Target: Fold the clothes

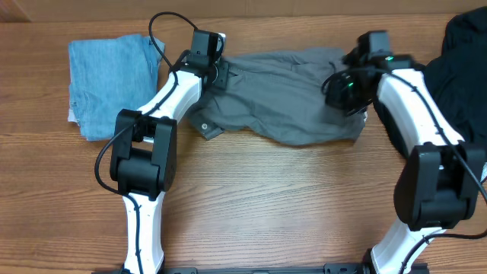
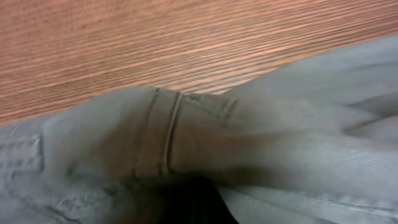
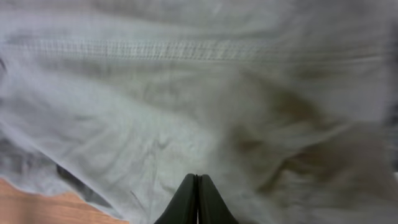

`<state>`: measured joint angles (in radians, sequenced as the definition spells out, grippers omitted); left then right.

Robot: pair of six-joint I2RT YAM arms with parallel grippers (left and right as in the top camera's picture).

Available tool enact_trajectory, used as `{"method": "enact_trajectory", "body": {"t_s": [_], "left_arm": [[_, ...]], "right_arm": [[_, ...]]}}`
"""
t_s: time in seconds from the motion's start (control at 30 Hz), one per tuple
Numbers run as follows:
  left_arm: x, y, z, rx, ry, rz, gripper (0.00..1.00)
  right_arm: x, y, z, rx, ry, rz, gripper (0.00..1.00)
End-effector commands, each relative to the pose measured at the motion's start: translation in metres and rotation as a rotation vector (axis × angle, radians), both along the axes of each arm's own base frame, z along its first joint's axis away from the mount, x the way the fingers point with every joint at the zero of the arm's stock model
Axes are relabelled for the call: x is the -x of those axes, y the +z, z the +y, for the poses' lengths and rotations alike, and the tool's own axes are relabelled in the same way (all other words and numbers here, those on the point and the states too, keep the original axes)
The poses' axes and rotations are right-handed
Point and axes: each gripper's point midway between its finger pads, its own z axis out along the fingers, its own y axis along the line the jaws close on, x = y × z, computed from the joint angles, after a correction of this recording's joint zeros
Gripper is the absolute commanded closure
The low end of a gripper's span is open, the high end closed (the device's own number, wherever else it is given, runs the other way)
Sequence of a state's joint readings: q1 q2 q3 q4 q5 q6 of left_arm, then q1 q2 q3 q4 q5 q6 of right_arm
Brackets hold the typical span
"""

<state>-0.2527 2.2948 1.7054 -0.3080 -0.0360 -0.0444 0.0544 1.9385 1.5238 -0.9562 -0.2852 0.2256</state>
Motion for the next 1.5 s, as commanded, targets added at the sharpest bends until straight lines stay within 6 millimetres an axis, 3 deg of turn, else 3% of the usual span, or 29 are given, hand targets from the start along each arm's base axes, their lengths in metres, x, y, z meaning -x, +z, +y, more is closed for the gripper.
{"method": "enact_trajectory", "body": {"t_s": [0.0,0.17,0.3,0.53,0.6,0.83,0.87,0.9,0.97,1.0,1.03,1.17,1.27,1.4,1.47], "left_arm": [[-0.006,-0.018,0.017,-0.007,0.02,0.006,0.96],[-0.009,-0.024,0.033,0.014,0.059,0.021,0.96],[-0.008,-0.025,0.036,0.028,0.057,0.031,0.96],[-0.003,-0.029,0.036,0.024,0.057,0.053,0.96],[-0.001,-0.03,0.037,0.02,0.057,0.066,0.96],[0.005,-0.035,0.038,0.015,0.058,0.095,0.93],[0.006,-0.035,0.038,0.014,0.058,0.1,0.92],[0.007,-0.036,0.038,0.012,0.058,0.106,0.92],[0.009,-0.037,0.038,0.011,0.057,0.112,0.91],[0.01,-0.037,0.038,0.01,0.057,0.116,0.92],[0.011,-0.038,0.038,0.01,0.057,0.12,0.91],[0.015,-0.04,0.037,0.006,0.055,0.139,0.91],[0.017,-0.042,0.038,0.004,0.056,0.149,0.91],[0.021,-0.044,0.038,0.003,0.061,0.169,0.91],[0.022,-0.045,0.039,0.002,0.061,0.176,0.91]], "right_arm": [[0.018,-0.023,0.006,0.005,0.033,0.03,0.96],[0.039,-0.056,0.0,0.032,0.015,0.086,0.96],[0.052,-0.075,-0.019,0.13,-0.069,0.134,0.96],[0.061,-0.075,-0.064,0.283,-0.267,0.198,0.96],[0.053,-0.063,-0.066,0.241,-0.285,0.178,0.96],[-0.021,0.04,-0.06,0.157,-0.214,-0.184,0.96],[-0.034,0.052,-0.06,0.159,-0.2,-0.247,0.9],[-0.042,0.058,-0.061,0.161,-0.19,-0.289,0.75],[-0.054,0.063,-0.064,0.155,-0.2,-0.34,0.62],[-0.058,0.062,-0.067,0.156,-0.208,-0.349,0.48],[-0.06,0.06,-0.071,0.157,-0.216,-0.348,0.41],[-0.051,0.035,-0.081,0.155,-0.232,-0.258,0.3],[-0.038,0.008,-0.086,0.14,-0.239,-0.153,0.28],[-0.027,-0.028,-0.066,0.018,-0.196,-0.03,0.32],[-0.025,-0.036,-0.055,-0.043,-0.15,-0.012,0.32]]}}
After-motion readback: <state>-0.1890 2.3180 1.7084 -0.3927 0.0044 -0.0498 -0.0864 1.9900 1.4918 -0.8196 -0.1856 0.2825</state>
